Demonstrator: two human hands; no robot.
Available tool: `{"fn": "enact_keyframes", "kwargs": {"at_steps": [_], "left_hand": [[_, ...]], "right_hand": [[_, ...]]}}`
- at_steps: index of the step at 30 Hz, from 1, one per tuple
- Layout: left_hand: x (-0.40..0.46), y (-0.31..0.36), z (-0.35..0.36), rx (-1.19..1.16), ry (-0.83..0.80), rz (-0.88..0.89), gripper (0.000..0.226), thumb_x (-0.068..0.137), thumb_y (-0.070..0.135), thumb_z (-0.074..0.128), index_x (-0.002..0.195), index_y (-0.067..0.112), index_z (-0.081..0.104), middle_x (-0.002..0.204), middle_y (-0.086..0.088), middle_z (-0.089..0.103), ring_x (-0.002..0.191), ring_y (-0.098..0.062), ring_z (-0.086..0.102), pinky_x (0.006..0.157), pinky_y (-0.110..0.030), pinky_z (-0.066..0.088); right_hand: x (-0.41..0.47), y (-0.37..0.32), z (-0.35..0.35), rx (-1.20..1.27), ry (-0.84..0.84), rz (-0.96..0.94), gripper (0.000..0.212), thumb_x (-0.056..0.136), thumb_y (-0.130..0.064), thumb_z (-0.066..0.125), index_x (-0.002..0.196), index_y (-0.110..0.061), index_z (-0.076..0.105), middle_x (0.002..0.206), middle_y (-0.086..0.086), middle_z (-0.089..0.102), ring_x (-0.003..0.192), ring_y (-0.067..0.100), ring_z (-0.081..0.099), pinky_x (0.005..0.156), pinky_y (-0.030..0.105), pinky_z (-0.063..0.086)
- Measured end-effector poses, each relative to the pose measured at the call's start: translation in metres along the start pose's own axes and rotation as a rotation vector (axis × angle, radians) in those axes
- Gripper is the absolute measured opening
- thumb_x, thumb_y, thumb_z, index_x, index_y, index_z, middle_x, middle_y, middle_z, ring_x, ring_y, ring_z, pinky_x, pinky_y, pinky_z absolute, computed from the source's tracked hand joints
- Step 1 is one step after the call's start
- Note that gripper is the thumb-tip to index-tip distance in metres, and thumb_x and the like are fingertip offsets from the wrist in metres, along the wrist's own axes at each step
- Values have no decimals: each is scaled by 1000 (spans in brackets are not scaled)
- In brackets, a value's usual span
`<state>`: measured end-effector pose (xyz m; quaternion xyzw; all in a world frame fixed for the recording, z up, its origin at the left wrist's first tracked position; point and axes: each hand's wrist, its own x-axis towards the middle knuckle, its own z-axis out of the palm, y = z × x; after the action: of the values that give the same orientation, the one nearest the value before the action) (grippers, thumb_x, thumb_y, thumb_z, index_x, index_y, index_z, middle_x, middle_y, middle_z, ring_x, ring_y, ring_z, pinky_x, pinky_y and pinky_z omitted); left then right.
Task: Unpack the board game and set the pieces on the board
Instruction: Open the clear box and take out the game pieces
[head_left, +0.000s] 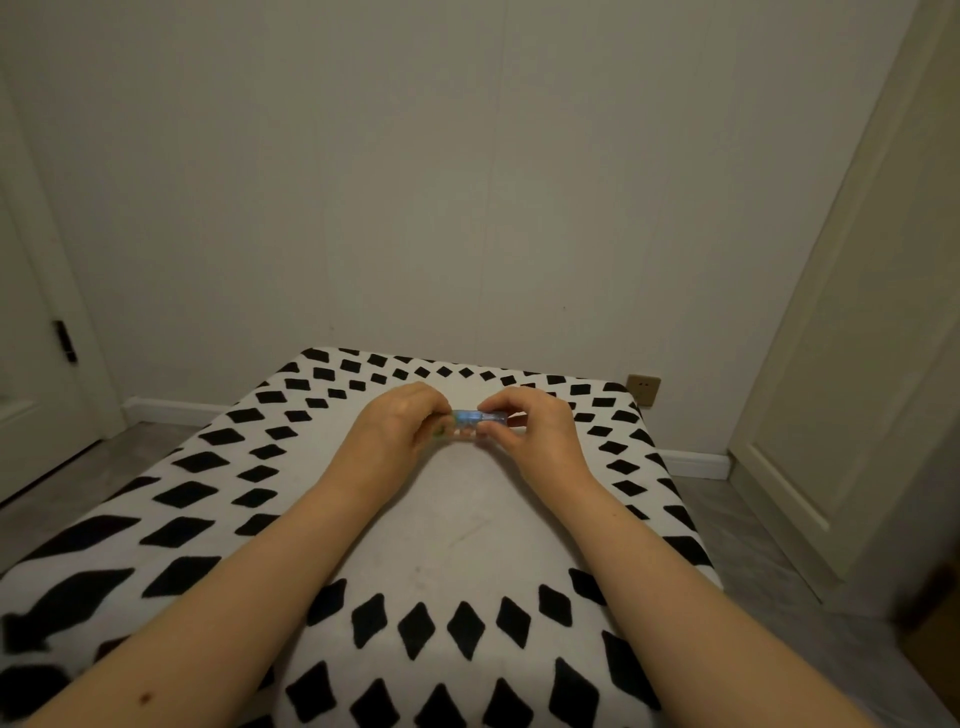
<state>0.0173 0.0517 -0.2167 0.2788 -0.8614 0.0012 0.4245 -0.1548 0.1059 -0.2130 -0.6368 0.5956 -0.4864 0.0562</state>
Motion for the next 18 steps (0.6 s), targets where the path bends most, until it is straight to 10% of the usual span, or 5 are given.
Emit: {"fn": "enact_keyframes", "kwargs": {"at_steps": [18], "left_hand": [[1,8,-1,213,-119,85,28,60,-9,76,78,6,60,75,-7,61,62,-19,55,47,-32,51]], "right_hand": [[-5,-8,-7,43,-14,62,12,74,-9,76,84,-10,70,82,-4,64,72,2,59,66,4,48]]}}
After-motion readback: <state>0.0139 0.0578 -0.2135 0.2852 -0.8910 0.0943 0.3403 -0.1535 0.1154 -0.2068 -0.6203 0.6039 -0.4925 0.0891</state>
